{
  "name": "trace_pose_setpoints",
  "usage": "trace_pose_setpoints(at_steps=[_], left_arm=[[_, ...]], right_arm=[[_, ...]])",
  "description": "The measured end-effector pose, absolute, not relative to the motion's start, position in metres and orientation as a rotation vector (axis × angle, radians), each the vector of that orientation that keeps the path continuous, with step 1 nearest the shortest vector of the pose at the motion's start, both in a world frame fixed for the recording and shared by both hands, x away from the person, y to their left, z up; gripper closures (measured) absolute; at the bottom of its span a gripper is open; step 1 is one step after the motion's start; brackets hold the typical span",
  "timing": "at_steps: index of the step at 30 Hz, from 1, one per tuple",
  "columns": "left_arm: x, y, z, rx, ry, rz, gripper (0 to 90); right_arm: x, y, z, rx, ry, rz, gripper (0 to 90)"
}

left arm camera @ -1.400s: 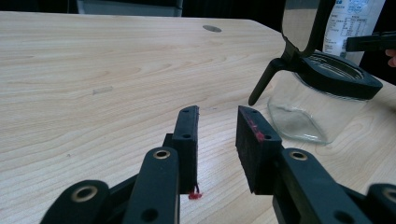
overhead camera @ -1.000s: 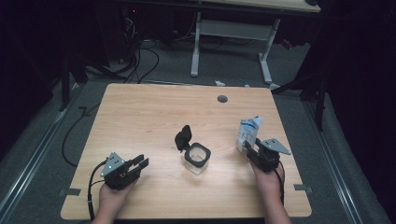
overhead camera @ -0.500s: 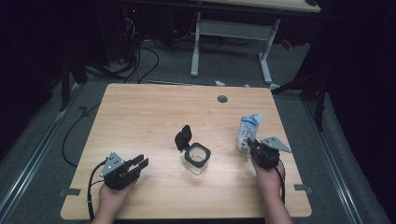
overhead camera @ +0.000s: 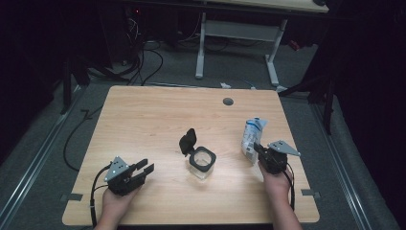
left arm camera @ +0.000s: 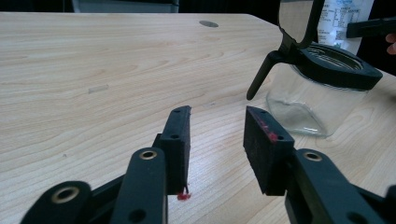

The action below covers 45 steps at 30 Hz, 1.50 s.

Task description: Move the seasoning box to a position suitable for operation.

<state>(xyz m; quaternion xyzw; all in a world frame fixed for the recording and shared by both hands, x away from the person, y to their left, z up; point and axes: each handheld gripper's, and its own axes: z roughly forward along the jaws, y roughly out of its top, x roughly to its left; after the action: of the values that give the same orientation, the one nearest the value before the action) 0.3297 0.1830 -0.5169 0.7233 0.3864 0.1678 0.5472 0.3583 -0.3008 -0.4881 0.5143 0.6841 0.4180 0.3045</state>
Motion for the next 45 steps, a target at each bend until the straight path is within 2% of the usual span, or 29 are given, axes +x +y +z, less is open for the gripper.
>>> trace_pose_setpoints(at_steps=[7,13,27,36,45], left_arm=[[0.332,0.182,-0.519,1.714,0.910,0.388,50.2],[0.333,0.180,-0.520,1.715,0.882,0.364,44.6],[0.337,0.176,-0.521,1.697,0.845,0.352,42.8],[0.335,0.171,-0.520,1.687,0.816,0.355,36.5],[0.333,0.172,-0.520,1.683,0.823,0.366,35.8]], right_arm=[[0.356,-0.303,-0.486,1.361,1.830,1.124,89.9],[0.358,-0.303,-0.483,1.379,1.841,1.112,89.9],[0.348,-0.301,-0.459,1.351,1.941,1.078,90.0],[0.335,-0.295,-0.444,1.295,2.035,1.070,90.0],[0.332,-0.288,-0.434,1.275,2.141,1.036,90.0]])
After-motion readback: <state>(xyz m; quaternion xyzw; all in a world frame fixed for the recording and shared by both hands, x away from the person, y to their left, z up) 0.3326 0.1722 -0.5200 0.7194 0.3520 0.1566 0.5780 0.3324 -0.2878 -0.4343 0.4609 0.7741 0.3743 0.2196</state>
